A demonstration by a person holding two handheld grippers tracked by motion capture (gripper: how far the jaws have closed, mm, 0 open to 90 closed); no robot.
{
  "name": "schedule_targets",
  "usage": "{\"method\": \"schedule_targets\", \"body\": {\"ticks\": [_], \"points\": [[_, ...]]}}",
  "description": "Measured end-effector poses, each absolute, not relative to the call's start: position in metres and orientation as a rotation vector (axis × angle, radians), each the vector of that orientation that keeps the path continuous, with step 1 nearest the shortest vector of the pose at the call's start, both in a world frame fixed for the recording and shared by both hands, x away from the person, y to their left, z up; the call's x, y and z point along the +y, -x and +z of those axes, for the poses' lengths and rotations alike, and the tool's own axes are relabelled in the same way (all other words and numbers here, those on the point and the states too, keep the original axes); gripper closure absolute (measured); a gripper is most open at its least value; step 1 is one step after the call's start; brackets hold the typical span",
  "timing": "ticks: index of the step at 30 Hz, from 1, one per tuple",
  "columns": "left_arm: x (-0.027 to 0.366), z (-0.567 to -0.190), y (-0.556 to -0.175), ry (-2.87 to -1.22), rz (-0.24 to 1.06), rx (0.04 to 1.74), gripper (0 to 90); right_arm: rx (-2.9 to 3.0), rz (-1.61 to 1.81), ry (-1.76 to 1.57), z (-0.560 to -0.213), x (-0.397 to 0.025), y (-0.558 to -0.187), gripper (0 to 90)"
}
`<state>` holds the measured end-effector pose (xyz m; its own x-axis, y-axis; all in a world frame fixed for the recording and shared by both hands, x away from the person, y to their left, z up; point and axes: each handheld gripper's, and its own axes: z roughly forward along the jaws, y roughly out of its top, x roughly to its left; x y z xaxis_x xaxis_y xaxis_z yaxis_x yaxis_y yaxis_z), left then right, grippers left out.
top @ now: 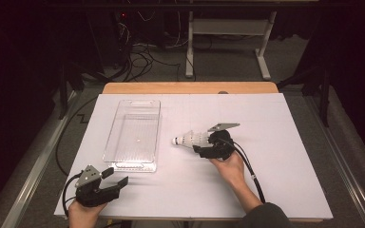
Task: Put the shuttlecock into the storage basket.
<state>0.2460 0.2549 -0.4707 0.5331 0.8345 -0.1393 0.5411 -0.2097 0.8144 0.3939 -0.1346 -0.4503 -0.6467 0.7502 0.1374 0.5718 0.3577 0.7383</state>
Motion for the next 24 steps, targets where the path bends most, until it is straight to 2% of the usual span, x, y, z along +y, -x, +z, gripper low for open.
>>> {"method": "schedule_targets", "body": {"ticks": [24], "points": [[0.2551,-0.4708,-0.2461,-1.889,0.418,1.125,32.4,2.411,1.157,-1.201,-0.4525,-0.1259,-0.4027,38.7]]}}
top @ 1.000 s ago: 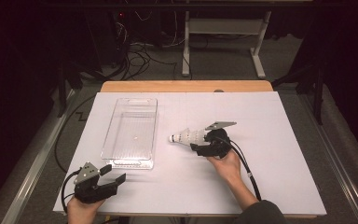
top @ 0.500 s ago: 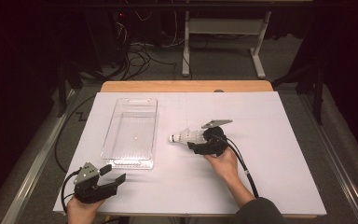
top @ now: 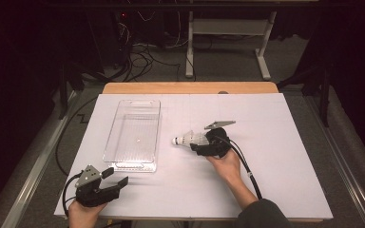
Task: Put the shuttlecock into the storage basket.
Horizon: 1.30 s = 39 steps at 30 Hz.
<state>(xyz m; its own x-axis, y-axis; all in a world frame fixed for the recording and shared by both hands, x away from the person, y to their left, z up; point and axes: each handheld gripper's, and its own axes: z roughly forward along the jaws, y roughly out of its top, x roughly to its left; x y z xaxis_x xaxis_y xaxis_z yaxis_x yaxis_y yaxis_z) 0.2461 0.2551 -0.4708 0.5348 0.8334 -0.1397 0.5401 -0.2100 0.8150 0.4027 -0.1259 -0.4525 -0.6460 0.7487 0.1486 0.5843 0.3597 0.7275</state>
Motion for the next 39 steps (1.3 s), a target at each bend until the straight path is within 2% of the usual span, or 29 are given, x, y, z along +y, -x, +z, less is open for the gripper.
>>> {"method": "schedule_targets", "body": {"ticks": [24,30,39], "points": [[0.255,-0.47,-0.246,-1.889,0.419,1.122,32.4,2.451,1.132,-1.208,-0.453,-0.109,-0.409,44.5],[0.255,-0.47,-0.246,-1.89,0.419,1.121,32.3,2.457,1.136,-1.222,-0.453,-0.109,-0.41,52.3],[0.255,-0.47,-0.246,-1.89,0.419,1.121,32.4,2.477,1.141,-1.227,-0.451,-0.109,-0.409,68.5]]}}
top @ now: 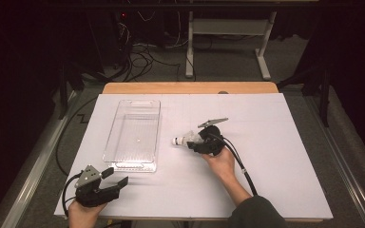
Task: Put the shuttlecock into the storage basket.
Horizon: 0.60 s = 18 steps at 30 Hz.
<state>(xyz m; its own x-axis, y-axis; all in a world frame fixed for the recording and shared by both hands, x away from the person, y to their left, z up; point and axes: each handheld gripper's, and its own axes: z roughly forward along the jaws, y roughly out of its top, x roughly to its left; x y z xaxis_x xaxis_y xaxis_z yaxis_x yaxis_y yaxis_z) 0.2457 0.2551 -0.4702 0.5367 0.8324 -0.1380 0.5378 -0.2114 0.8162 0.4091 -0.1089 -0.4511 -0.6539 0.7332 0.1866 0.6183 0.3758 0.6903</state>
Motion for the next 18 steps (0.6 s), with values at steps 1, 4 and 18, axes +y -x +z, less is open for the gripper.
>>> {"method": "schedule_targets", "body": {"ticks": [1,4,18], "points": [[0.2551,-0.4703,-0.2458,-1.889,0.42,1.122,32.4,2.48,1.141,-1.226,-0.451,-0.109,-0.409,69.9],[0.2553,-0.4704,-0.246,-1.887,0.419,1.124,32.4,2.492,1.15,-1.234,-0.4503,-0.1097,-0.4087,74.0],[0.2554,-0.4707,-0.2466,-1.89,0.413,1.123,32.4,2.509,1.16,-1.219,-0.4475,-0.1114,-0.4075,82.7]]}}
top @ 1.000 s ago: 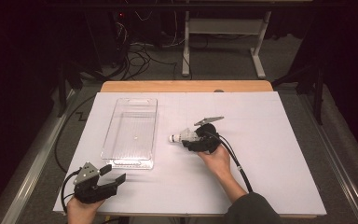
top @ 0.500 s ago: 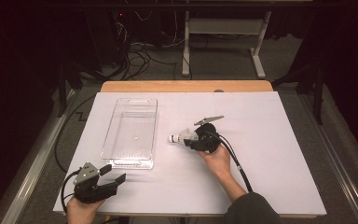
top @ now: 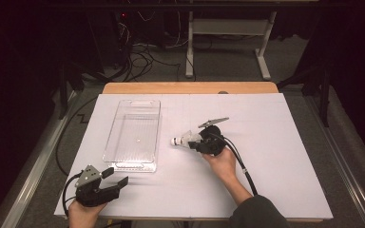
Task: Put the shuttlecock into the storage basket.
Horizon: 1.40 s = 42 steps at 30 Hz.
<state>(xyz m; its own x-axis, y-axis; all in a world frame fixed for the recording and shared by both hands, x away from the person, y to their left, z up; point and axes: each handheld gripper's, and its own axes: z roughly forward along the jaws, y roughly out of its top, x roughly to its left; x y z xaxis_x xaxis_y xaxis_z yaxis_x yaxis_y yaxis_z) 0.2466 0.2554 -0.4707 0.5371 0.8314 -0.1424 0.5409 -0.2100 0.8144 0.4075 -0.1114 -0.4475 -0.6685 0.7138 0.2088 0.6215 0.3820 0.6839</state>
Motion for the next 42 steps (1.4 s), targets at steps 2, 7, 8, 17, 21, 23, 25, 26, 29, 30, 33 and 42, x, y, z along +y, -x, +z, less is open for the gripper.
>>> {"method": "schedule_targets", "body": {"ticks": [2,7,8,17,21,23,25,26,29,30,33,42], "points": [[0.255,-0.471,-0.247,-1.889,0.413,1.123,32.4,2.509,1.162,-1.226,-0.447,-0.112,-0.407,83.1],[0.255,-0.471,-0.246,-1.891,0.415,1.122,32.4,2.498,1.179,-1.227,-0.444,-0.115,-0.408,87.2],[0.255,-0.471,-0.246,-1.889,0.417,1.122,32.4,2.499,1.176,-1.229,-0.444,-0.115,-0.408,87.2],[0.255,-0.471,-0.246,-1.889,0.419,1.126,32.4,2.498,1.183,-1.231,-0.443,-0.117,-0.407,88.5],[0.255,-0.471,-0.246,-1.892,0.42,1.125,32.4,2.494,1.191,-1.235,-0.441,-0.118,-0.407,88.7],[0.255,-0.471,-0.246,-1.887,0.421,1.125,32.4,2.492,1.192,-1.239,-0.44,-0.119,-0.407,88.8],[0.255,-0.471,-0.246,-1.888,0.421,1.126,32.4,2.489,1.197,-1.241,-0.439,-0.12,-0.406,88.8],[0.255,-0.47,-0.246,-1.89,0.422,1.125,32.4,2.487,1.2,-1.238,-0.438,-0.121,-0.406,88.8],[0.255,-0.471,-0.246,-1.888,0.422,1.125,32.4,2.486,1.199,-1.236,-0.437,-0.122,-0.406,88.8],[0.255,-0.471,-0.246,-1.887,0.422,1.125,32.4,2.485,1.199,-1.237,-0.436,-0.122,-0.406,88.8],[0.255,-0.471,-0.246,-1.887,0.423,1.125,32.4,2.48,1.204,-1.242,-0.435,-0.124,-0.406,88.8],[0.255,-0.471,-0.246,-1.888,0.427,1.127,32.4,2.476,1.213,-1.239,-0.431,-0.127,-0.406,88.9]]}}
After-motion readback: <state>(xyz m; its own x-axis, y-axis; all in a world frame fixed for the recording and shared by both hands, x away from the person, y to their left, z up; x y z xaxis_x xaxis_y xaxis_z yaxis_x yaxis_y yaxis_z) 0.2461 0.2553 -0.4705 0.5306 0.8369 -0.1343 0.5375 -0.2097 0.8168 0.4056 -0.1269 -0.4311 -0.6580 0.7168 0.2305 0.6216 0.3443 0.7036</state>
